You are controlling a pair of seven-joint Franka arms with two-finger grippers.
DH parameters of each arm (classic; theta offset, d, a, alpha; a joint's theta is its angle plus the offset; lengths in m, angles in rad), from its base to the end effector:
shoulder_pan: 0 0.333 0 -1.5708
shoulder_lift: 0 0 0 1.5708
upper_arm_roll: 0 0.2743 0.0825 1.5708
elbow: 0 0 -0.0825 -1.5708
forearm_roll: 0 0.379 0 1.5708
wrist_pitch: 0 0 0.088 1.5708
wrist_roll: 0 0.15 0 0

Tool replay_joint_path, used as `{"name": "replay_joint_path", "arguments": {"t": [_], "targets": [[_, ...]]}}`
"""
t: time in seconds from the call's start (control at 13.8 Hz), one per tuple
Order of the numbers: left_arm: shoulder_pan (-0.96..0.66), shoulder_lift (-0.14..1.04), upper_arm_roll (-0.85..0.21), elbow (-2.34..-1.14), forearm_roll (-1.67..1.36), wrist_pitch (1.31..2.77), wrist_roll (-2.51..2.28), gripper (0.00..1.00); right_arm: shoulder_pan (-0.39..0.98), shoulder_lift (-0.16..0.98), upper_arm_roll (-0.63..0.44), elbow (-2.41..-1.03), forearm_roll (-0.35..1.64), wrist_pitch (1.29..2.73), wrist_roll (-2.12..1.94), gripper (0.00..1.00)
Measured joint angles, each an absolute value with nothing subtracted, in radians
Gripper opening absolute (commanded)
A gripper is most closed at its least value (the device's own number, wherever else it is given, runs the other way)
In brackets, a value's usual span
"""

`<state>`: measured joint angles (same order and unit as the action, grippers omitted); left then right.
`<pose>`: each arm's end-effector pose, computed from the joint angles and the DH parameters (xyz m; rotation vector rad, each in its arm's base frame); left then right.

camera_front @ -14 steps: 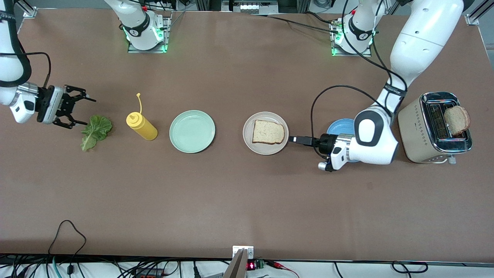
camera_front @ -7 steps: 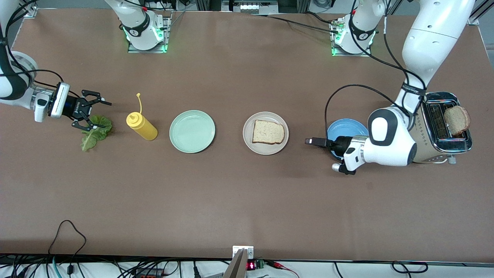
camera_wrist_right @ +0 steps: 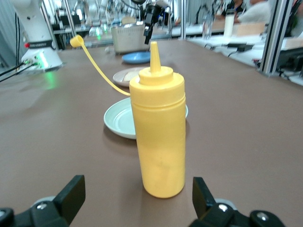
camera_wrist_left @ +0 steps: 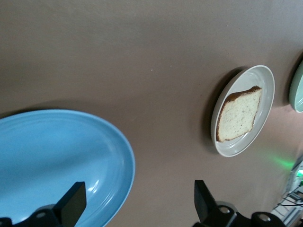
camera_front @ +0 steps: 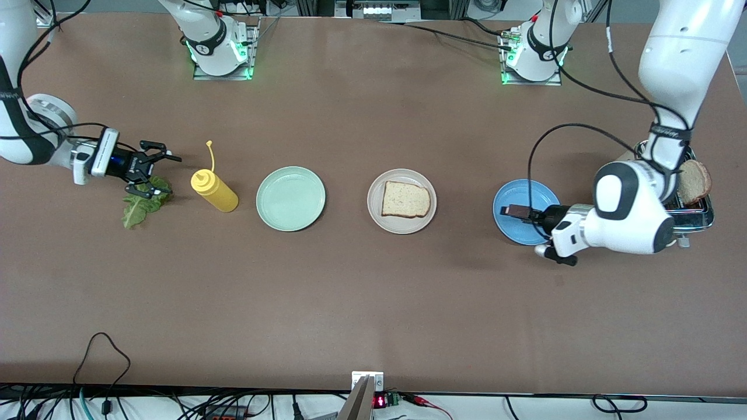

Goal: Make sandwich in beige plate with both arms
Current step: 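Grasp the mustard with the right gripper while the left gripper returns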

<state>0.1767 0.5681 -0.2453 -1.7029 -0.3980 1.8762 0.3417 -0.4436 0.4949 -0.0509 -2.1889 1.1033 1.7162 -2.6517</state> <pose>0.5893 -0.0831 0.1887 2.5629 -0.2587 -0.4126 0.4408 -0.1033 0.1044 -1.6070 -1.3276 -1.0520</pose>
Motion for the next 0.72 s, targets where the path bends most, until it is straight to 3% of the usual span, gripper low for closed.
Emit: {"name": "replay_joint_path", "arguments": {"t": [0.22,0.51,0.72], "targets": [[0.167,0.467,-0.202,-1.702,-0.297,1.843,0.34,1.0,-0.441,0.574,-0.038,-2.186,1.139,1.709,-2.715,1.0],[0.066,0.352,-0.007,-1.697,-0.234,1.829,0.341,1.0,-0.421,0.598,-0.025,-2.182,1.177,1.703,-2.715,1.0],[0.053,0.288,0.01,-1.635,-0.1,1.817,0.3,1.0,-0.387,0.605,-0.002,-2.174,1.228,1.702,-2.715,1.0]]}}
